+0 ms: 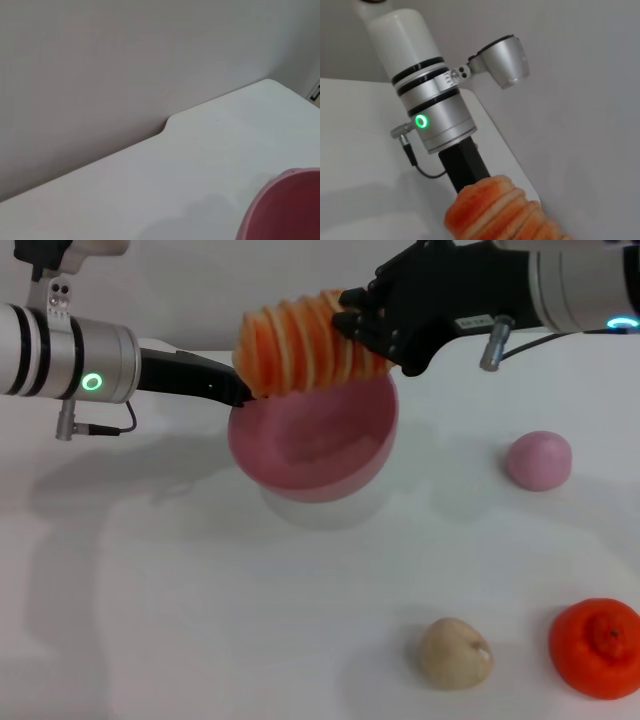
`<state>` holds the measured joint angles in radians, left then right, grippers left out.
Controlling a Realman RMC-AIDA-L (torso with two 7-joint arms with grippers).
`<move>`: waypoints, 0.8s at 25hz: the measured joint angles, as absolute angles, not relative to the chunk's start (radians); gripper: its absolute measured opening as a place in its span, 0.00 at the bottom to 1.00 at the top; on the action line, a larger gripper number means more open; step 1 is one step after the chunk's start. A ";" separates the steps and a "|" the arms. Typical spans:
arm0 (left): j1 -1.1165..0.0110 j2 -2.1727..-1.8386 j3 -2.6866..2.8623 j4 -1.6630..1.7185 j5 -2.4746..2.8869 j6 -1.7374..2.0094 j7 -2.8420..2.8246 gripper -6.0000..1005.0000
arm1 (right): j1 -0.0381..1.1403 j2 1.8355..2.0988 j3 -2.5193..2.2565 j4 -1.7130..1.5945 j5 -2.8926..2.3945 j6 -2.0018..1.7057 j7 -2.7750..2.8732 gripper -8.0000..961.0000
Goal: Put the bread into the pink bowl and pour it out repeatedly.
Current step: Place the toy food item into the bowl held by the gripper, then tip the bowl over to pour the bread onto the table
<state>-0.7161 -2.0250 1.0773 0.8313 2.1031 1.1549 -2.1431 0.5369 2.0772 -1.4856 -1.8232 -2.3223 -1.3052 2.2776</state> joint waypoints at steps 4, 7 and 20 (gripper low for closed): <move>-0.718 -2.026 1.086 0.831 2.103 1.155 -2.143 0.14 | 0.533 2.077 -1.493 -1.807 -2.325 -1.273 2.269 0.16; -0.720 -2.027 1.089 0.831 2.103 1.155 -2.143 0.14 | 0.533 2.077 -1.493 -1.805 -2.325 -1.267 2.268 0.30; -0.718 -2.045 1.089 0.832 2.104 1.122 -2.112 0.14 | 0.408 2.090 -1.470 -1.791 -2.317 -0.889 2.201 0.55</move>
<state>-0.7179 -2.0451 1.0894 0.8323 2.1041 1.1224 -2.1116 0.4079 2.0898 -1.4701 -1.7909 -2.3172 -0.8887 2.2011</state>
